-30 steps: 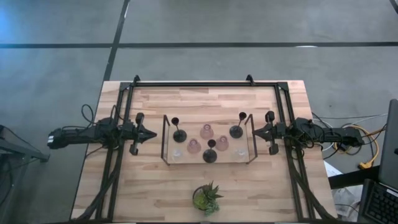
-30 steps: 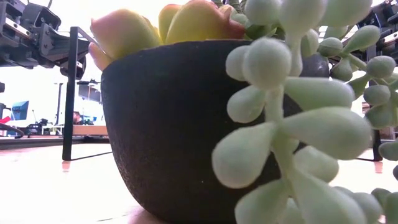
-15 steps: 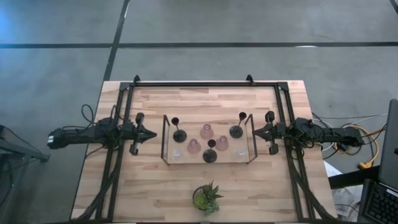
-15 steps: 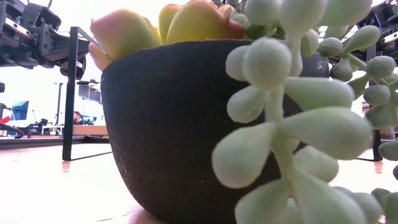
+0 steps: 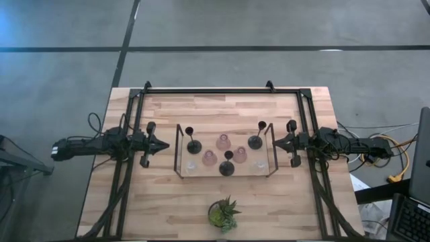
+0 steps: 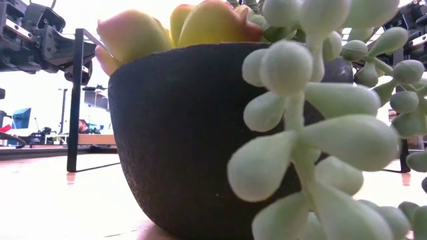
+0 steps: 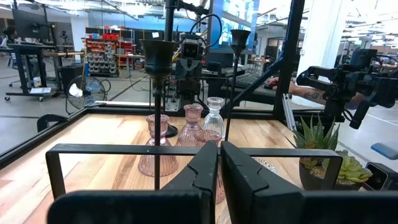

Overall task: Pick & Place candle stick holders
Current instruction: Return to Home Position

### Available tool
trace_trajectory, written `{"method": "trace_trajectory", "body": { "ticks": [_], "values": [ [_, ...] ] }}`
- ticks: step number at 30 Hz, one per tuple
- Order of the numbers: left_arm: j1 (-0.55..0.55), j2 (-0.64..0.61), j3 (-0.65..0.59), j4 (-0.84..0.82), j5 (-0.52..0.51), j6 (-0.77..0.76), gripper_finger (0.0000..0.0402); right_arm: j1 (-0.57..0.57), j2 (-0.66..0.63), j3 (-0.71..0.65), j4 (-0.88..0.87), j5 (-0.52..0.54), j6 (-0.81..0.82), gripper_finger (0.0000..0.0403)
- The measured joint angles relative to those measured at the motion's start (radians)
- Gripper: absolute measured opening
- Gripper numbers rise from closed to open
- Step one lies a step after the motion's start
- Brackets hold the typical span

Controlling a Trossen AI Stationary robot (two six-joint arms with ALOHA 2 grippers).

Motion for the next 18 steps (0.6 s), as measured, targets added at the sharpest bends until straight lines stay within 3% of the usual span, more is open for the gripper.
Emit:
{"method": "trace_trajectory", "body": {
  "ticks": [18],
  "values": [
    [0.0, 0.0, 0.0, 0.0, 0.0, 0.0, 0.0023, 0.0, 0.0, 0.0, 0.0, 0.0, 0.0, 0.0008]
  ]
}}
